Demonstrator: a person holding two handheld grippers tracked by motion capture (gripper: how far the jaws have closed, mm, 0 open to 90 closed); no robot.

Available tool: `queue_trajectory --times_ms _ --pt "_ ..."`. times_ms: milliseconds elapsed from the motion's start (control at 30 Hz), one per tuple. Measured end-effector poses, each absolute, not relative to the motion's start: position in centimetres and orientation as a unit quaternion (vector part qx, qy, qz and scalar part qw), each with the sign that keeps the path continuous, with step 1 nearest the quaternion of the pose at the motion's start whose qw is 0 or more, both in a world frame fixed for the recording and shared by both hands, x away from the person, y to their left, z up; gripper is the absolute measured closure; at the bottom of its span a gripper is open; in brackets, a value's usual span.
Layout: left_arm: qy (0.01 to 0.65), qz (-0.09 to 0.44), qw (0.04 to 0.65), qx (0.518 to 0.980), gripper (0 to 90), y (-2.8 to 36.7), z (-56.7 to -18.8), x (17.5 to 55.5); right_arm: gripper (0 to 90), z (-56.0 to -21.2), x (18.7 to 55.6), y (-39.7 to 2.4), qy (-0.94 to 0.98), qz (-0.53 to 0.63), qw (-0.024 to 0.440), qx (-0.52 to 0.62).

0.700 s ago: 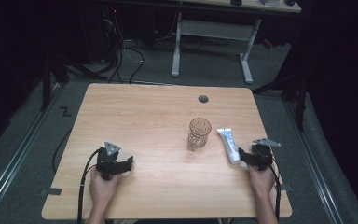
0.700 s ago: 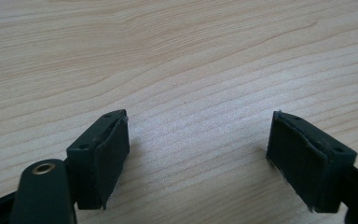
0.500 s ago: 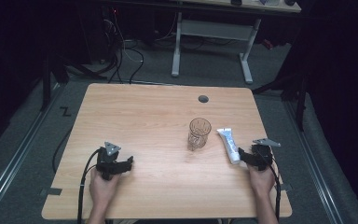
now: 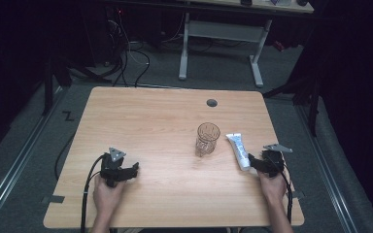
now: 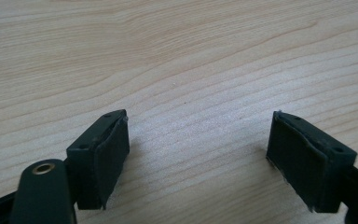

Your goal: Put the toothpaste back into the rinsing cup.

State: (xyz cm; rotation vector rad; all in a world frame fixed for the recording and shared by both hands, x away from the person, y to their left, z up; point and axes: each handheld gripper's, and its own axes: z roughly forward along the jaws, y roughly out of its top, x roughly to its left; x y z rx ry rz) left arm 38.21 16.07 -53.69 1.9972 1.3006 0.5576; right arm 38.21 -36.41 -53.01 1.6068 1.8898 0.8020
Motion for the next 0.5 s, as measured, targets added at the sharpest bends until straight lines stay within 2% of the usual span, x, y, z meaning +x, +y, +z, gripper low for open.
queue_trajectory --times_ms 233,500 --pt "0.5 0.214 0.34 0.767 20.8 16.08 -53.68 38.21 36.7 -52.96 38.16 -36.56 0.704 0.297 0.26 0.59" --pt "0.5 0.214 0.34 0.767 20.8 16.08 -53.69 38.21 41.0 -52.45 37.77 -37.02 0.702 0.297 0.242 0.6"
